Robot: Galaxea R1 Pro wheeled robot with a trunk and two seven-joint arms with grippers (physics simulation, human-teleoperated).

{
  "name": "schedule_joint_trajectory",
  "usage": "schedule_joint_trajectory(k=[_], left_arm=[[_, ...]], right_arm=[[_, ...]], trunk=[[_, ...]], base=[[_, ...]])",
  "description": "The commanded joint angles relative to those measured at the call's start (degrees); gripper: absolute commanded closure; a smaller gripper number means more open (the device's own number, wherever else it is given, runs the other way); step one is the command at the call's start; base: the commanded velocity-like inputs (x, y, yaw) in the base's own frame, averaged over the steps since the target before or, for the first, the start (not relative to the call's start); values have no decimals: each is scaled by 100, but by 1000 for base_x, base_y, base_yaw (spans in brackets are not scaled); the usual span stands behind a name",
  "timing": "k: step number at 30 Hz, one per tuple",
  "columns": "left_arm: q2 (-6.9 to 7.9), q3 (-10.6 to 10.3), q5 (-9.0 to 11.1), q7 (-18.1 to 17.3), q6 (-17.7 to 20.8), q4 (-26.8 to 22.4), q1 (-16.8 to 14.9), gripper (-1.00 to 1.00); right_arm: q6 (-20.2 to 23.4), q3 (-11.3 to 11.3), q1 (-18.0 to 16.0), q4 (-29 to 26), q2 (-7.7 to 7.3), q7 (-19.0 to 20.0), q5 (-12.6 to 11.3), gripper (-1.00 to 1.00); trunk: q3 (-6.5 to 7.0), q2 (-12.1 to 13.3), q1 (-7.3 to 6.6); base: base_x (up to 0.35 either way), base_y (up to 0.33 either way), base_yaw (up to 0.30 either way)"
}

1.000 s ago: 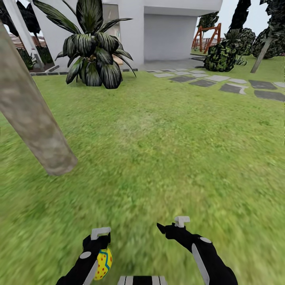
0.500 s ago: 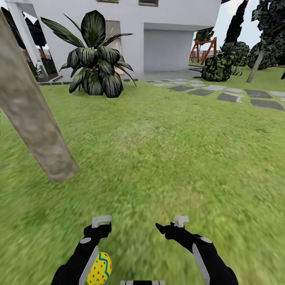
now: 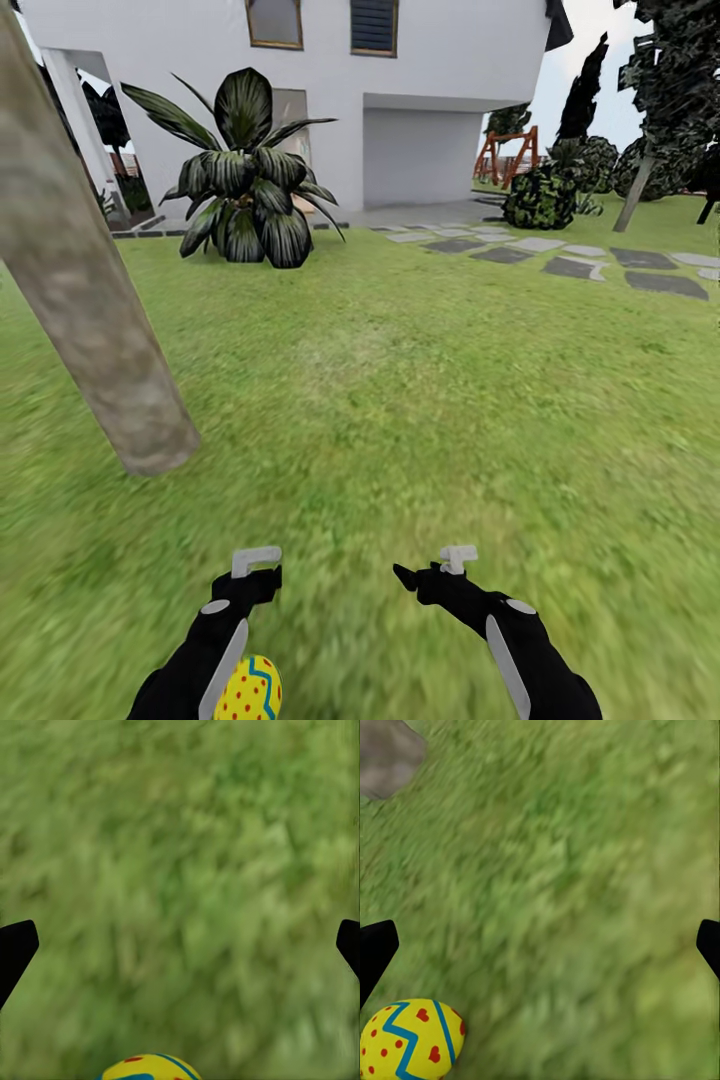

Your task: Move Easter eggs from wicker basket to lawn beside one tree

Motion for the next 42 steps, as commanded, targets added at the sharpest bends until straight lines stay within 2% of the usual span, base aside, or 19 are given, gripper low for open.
schedule_joint_trajectory(k=[1,8,13,39,42], left_arm=[[4,-19,62,51,24,1,-2,-100],[5,-17,41,84,13,54,-12,-100],[17,-15,46,95,-34,127,-14,-100],[23,-19,56,93,-62,277,-19,-100],[21,-19,53,92,-69,295,-21,-100]], right_arm=[[55,-23,-2,-5,6,26,-41,-100],[58,-24,-2,-5,-5,28,-42,-100],[62,-23,-2,-5,-81,29,-54,-100],[49,-23,-2,-5,-90,29,-59,-100],[45,-23,-2,-5,-90,29,-56,-100]], trunk=[[18,0,-3],[173,9,-22],[284,16,-34],[860,50,-101],[914,169,-167]], base=[[0,0,0],[0,0,0],[0,0,0],[0,0,0],[0,0,0]])
